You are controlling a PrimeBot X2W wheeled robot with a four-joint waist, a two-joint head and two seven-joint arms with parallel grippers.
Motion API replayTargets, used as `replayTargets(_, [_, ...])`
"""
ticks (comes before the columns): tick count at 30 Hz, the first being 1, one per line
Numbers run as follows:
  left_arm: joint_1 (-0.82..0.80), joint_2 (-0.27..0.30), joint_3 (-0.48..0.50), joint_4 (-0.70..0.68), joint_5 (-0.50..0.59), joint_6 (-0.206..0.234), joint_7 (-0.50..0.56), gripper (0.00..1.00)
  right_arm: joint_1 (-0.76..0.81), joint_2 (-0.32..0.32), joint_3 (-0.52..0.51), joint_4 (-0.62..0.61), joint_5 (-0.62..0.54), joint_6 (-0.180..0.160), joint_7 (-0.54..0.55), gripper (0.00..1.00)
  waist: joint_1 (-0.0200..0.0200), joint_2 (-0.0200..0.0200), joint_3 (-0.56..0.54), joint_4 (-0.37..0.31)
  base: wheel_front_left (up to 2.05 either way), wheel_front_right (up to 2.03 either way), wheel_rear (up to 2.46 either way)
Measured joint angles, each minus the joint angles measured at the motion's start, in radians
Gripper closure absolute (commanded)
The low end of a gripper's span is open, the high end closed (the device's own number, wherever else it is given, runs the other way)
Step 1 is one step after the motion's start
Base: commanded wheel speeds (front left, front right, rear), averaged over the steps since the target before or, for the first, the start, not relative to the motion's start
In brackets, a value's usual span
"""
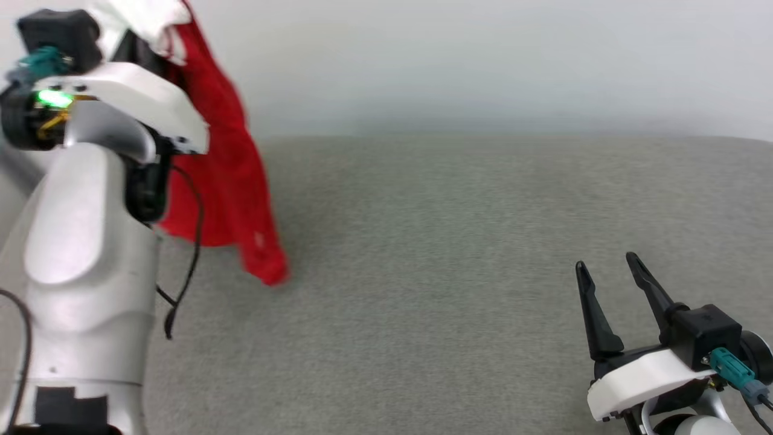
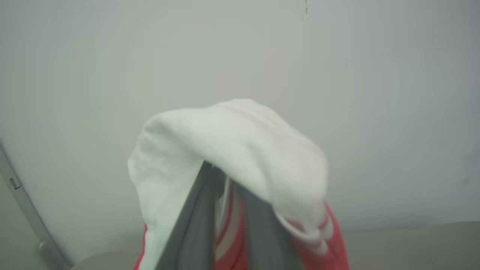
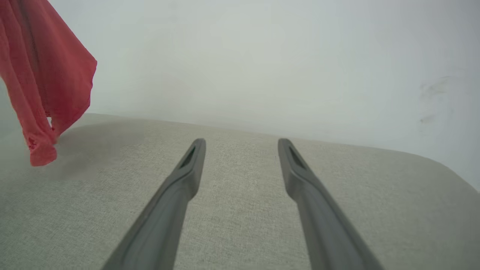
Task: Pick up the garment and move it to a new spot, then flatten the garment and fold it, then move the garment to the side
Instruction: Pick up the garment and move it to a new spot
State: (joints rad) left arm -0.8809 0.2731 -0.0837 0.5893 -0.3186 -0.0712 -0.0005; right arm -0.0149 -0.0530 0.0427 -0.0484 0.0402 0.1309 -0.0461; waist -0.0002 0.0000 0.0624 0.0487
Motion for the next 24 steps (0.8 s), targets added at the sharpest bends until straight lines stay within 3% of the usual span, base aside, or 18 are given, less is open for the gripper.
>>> replayTargets(12, [0.209, -0.188, -0.15, -0.143, -0.044, -0.031, -0.083, 1.0, 0.032, 0.001, -0.014, -0.052, 0.016, 0.0, 0.031, 0.0, 0.0, 0.0, -0.007, -0.142, 0.0, 0.0, 0.0])
replayTargets(24, [0.574, -0.221, -0.389, -0.097, -0.037, 0.002, -0.104, 1.0, 0.016, 0.001, -0.001, -0.046, 0.022, 0.0, 0.032, 0.0, 0.0001, 0.0, 0.055, -0.162, 0.0, 0.0, 0.0])
